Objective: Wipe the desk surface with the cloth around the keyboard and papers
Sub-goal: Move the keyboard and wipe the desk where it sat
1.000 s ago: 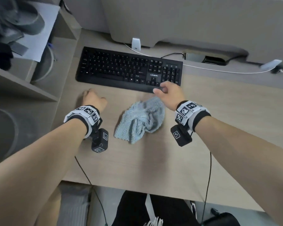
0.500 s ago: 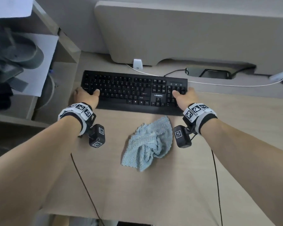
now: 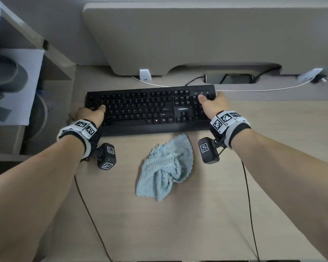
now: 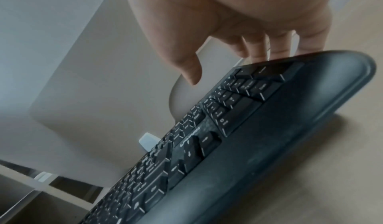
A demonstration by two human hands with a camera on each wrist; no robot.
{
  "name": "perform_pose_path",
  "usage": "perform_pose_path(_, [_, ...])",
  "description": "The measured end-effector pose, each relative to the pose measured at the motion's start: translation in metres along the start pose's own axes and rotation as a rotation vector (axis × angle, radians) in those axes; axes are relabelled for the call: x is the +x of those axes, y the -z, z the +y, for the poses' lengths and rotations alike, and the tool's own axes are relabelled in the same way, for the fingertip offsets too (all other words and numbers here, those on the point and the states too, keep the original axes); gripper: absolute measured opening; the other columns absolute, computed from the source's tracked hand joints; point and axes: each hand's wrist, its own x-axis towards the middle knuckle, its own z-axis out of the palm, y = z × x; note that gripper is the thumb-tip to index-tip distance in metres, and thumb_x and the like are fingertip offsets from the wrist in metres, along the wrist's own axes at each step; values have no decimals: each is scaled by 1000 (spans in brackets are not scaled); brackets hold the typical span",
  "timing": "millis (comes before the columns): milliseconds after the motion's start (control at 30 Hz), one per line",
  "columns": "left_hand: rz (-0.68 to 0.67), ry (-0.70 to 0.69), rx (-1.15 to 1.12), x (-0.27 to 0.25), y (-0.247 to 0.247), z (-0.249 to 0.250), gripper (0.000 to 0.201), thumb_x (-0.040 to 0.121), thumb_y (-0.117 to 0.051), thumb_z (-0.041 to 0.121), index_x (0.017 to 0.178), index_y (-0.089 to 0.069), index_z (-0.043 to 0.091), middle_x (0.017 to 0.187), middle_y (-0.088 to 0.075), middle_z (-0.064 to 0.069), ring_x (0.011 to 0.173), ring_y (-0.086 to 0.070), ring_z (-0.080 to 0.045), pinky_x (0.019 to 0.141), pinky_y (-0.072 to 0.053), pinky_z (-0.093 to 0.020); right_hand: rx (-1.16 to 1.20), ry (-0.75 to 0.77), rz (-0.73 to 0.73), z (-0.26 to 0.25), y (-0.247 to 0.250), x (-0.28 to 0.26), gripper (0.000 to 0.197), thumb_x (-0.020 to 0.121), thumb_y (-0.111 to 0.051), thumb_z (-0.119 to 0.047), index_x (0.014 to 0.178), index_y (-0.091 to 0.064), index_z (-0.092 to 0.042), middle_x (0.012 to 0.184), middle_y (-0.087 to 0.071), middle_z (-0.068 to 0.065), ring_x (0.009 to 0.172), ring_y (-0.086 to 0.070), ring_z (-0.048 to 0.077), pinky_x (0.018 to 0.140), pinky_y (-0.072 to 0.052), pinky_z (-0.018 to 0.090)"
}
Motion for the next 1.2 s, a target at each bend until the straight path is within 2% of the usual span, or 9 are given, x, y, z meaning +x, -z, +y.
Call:
perform_pose_path(100, [-27,-28,-56,-21,-12,14,96,62,-51,77,128,-53,8,133,-53,-21,120,-51,-46,104,-40,-52,21,-18,1,20,37,8,51,87,-62,-50,121,-51,-13,113,-56,0,100,-55,20,89,-40,30])
perform_pose_path(167, [-24,-63,-80,-50,-24,33,96,63,-53,76,128,-52,5,130,-57,-22,119,-52,-46,105,-41,-51,51,-25,2,40,71,14,39,90,-61,-47,113,-49,-17,108,-56,0,91,-50,21,82,-36,28])
perform_pose_path(333, [-49,-115,43,-135,-70,83,96,78,-53,70,143,-35,2,145,-39,-25,133,-39,-45,112,-31,-51,49,-39,65,96,156,42,36,91,-58,-47,108,-45,-18,106,-57,4,86,-51,26,78,-36,32])
perform_pose_path(467, [-150,-217,87,-207,-130,129,94,78,-44,74,137,-49,0,137,-52,-24,126,-48,-43,109,-37,-48,38,-72,134,153,238,73,47,90,-59,-46,120,-50,-12,115,-61,8,99,-59,29,81,-38,31])
perform_pose_path(600, [-201,-241,60,-272,-194,175,87,84,-51,63,138,-44,-5,136,-55,-24,123,-53,-42,107,-40,-46,-15,-132,241,209,306,107,61,79,-62,-57,120,-54,-12,124,-61,14,116,-56,38,100,-44,42])
perform_pose_path(700, [-228,-273,123,-316,-234,206,81,87,-51,60,136,-47,-5,133,-57,-24,121,-55,-41,105,-42,-45,-53,-165,296,248,348,130,65,81,-61,-56,125,-50,-9,128,-56,15,121,-51,40,103,-41,46])
perform_pose_path(967, [-316,-344,236,-373,-293,246,81,86,-48,65,125,-53,-5,115,-65,-25,100,-64,-41,90,-51,-41,-43,-248,300,329,403,170,65,83,-61,-55,126,-48,-9,128,-56,14,119,-51,36,98,-45,46])
perform_pose_path(1100, [-342,-352,298,-376,-297,246,78,89,-40,66,117,-57,-5,111,-66,-26,98,-63,-40,92,-51,-41,-49,-264,269,340,403,177,69,85,-61,-53,134,-42,-8,133,-53,14,124,-49,36,99,-43,43])
perform_pose_path(1200, [-348,-362,298,-375,-300,242,70,90,-38,65,103,-57,-1,105,-66,-25,96,-64,-39,92,-51,-43,-86,-261,272,341,399,178,68,87,-60,-52,136,-40,-9,135,-52,15,125,-48,37,100,-41,43])
